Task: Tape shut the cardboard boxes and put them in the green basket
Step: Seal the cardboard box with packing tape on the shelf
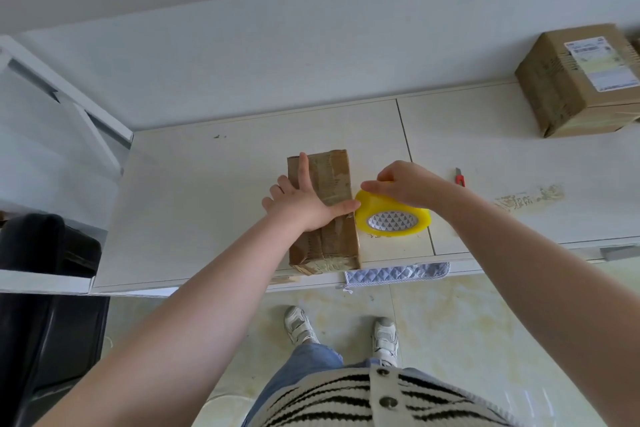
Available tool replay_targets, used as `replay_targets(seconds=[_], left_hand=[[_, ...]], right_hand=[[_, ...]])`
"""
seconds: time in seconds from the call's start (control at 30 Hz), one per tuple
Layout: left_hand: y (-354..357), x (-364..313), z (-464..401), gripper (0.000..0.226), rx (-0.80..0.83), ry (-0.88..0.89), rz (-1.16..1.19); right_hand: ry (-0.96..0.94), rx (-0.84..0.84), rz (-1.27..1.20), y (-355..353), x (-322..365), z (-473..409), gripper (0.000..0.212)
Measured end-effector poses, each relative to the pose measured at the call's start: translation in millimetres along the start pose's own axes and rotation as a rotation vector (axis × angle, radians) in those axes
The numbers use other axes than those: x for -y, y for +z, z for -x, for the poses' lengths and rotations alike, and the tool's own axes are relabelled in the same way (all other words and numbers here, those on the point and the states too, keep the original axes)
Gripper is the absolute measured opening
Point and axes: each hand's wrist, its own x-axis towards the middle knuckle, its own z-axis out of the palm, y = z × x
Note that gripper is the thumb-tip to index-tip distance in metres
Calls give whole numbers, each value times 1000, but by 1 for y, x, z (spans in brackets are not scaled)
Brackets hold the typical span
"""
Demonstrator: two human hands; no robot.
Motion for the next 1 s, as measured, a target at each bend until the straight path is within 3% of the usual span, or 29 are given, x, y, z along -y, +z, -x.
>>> replay_targets(seconds=[0.1, 0.2, 0.33, 0.43, 0.5, 0.6, 0.8, 1.0], left_hand=[[-4, -14, -1, 140, 19, -32, -36], [-6, -21, -4, 141, 82, -67, 81], [7, -11, -3, 139, -46, -30, 215], [13, -2, -4, 136, -122, 21, 329], [13, 1, -7, 133, -132, 40, 426], [16, -1, -8, 127, -128, 77, 631], [20, -11, -7, 121, -71, 114, 915], [22, 13, -14, 121, -11, 165, 1040]], right_hand=[[19, 2, -13, 1, -2, 3, 50], [22, -15, -54, 5, -4, 5, 52], [-2, -10, -116, 3, -2, 7, 55], [-47, 44, -170, -7, -8, 15, 36], [-93, 8, -134, -15, -8, 20, 41], [-108, -102, -40, -35, 2, 26, 50], [-123, -133, 139, -63, 23, 27, 59], [-149, -144, 0, -62, 27, 31, 54]])
